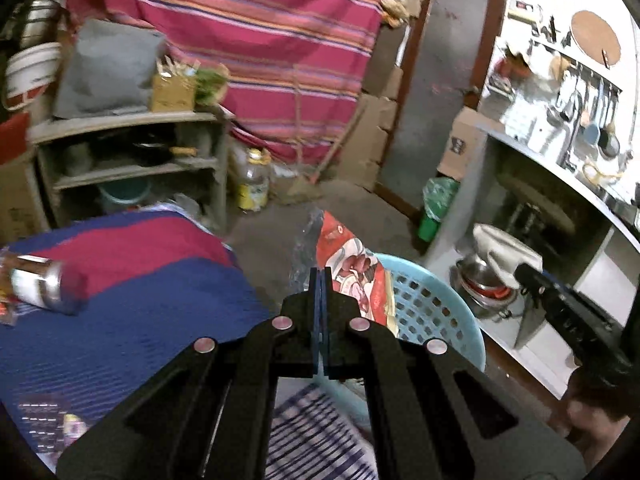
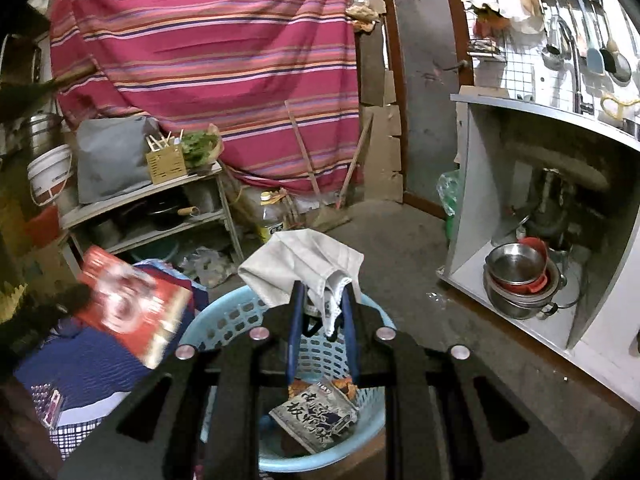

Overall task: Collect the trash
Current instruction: 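Carry the cloth and red wrapper over the blue basket and release both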

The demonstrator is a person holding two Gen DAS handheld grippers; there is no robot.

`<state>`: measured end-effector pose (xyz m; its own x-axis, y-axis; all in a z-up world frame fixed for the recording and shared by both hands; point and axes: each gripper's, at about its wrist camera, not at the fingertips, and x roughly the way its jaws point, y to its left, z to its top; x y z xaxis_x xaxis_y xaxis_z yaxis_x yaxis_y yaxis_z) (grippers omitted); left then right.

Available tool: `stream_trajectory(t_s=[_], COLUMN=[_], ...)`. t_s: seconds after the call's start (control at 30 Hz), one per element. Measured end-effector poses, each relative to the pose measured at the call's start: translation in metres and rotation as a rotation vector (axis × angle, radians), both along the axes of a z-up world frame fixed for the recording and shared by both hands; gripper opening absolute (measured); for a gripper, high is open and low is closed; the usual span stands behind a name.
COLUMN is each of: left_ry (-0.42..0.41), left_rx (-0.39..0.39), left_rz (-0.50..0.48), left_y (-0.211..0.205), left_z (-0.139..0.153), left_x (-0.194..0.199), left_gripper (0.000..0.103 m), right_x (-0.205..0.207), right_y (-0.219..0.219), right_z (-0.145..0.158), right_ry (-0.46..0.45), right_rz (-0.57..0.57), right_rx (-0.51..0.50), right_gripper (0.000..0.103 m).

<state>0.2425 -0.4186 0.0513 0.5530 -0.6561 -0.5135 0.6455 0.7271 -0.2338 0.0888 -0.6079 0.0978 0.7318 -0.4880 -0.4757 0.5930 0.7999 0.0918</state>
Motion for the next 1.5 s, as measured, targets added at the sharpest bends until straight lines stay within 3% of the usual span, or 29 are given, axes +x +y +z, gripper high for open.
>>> stream_trajectory(t_s=[0.23,0.6,0.67,0.7,0.77,0.8,0.83,1.2,1.5], left_ry=[0.028,0.037,0.037,0.04,0.052,0.061,0.058,0.049,0.018], left_rx=[0.018,0.034,0.039,0.039,0.041,0.042,0.042,0.027,0.042], left_rz=[-0.015,-0.008,-0.012,-0.011,-0.007,-0.005,-0.003,0.031,0.105], left_y=[-0.022,-0.012,-0.013,-0.013,-0.013,-0.014,-0.014,0.005,0.05], left_z=[-0.02,-0.02,-0.02,-0.02,-0.021,-0.022,-0.022,-0.016,0.001], left_x=[0.011,0.008,0.008,0.008,0.01,0.011,0.01,0.01,0.012], left_gripper=[0.0,0.0,0.0,0.0,0.013,0.033,0.035,0.035,0.035], right_x=[0.015,0.01,0.009,0.01,0.013,0.014,0.015,0.012,0.02], right_y=[0.01,0.016,0.016,0.016,0.017,0.019,0.02,0.026,0.043], right_z=[-0.008,-0.003,-0.002,-0.002,-0.004,-0.005,-0.005,0.006,0.015], right_ry=[0.024,0.005,0.006,0.011,0.023,0.027,0.027,-0.01,0.0], right_rz=[0.028,0.035,0.03,0.028,0.031,0.028,0.028,0.036,0.055], right_rx=[0.0,0.019,0.014,0.013,0.009,0.002,0.0,-0.005,-0.042], right_gripper=[0.019,0.022,0.025,0.031,0.042,0.049,0.052,0.052,0.053])
